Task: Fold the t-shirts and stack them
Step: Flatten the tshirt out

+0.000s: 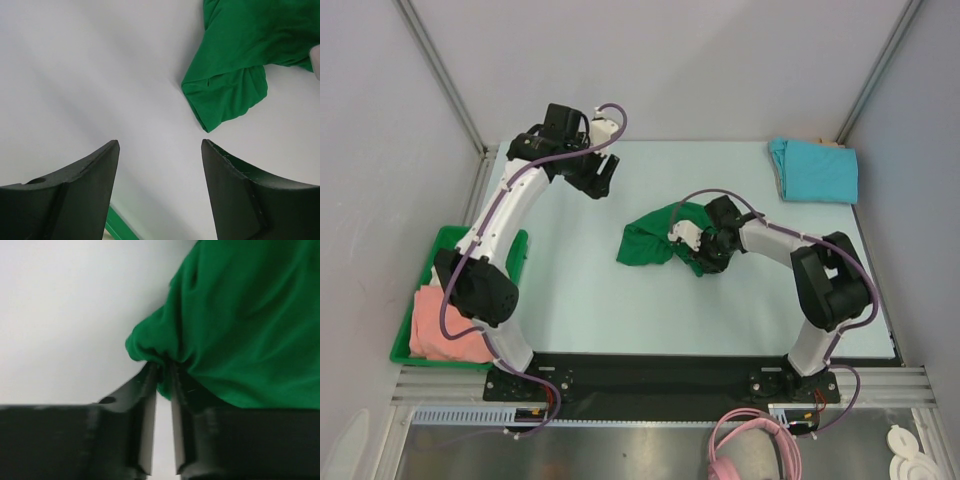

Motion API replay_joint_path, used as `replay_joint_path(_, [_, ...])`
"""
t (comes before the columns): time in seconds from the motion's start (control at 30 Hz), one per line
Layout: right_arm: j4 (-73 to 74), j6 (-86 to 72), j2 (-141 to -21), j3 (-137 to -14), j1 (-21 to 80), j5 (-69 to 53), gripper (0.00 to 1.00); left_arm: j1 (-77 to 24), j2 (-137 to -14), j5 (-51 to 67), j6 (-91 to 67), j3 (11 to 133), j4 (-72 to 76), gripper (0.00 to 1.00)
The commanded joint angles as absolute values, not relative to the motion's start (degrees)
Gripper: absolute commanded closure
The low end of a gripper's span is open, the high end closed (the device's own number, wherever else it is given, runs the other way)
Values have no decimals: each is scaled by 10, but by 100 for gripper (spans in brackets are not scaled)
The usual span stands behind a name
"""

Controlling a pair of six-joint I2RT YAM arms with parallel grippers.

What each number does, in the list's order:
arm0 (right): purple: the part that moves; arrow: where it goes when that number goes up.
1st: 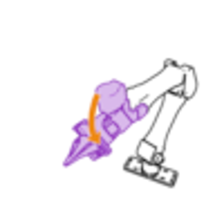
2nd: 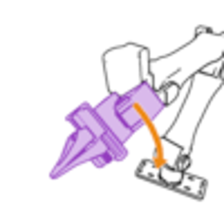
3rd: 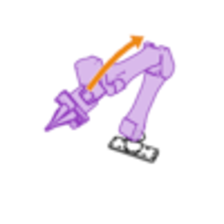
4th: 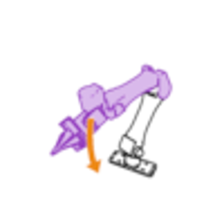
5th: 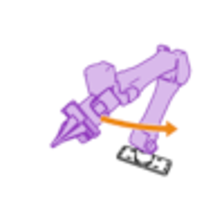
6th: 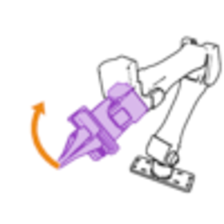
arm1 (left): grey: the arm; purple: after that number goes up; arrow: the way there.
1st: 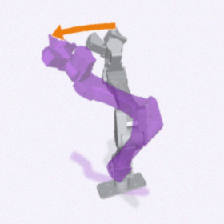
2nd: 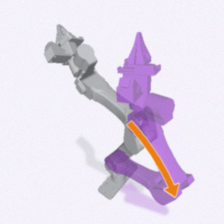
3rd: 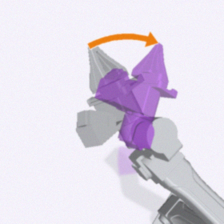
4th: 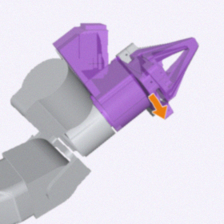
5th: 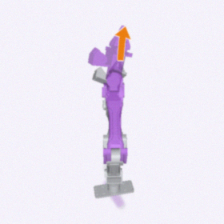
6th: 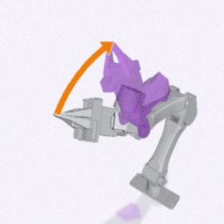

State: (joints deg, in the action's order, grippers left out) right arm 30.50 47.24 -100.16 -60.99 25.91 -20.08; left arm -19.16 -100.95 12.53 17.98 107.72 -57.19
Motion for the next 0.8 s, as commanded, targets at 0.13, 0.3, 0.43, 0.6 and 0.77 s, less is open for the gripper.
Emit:
replay_joint_path(0.13, [296, 470, -927, -645, 265, -156, 100, -192, -976, 107, 184, 1072, -558, 27])
replay_joint_path(0.3, [313, 527, -804, -727, 318, -160, 100, -186, -976, 103, 195, 1068, -546, 28])
replay_joint_path(0.43, [329, 566, -758, -794, 379, -156, 100, -171, -967, 86, 212, 1063, -525, 29])
replay_joint_path(0.6, [309, 567, -735, -860, 429, -130, 100, -170, -942, 40, 233, 1054, -473, 29])
replay_joint_path(0.77, [238, 530, -779, -909, 336, -121, 100, -170, -924, 5, 238, 1057, -453, 31])
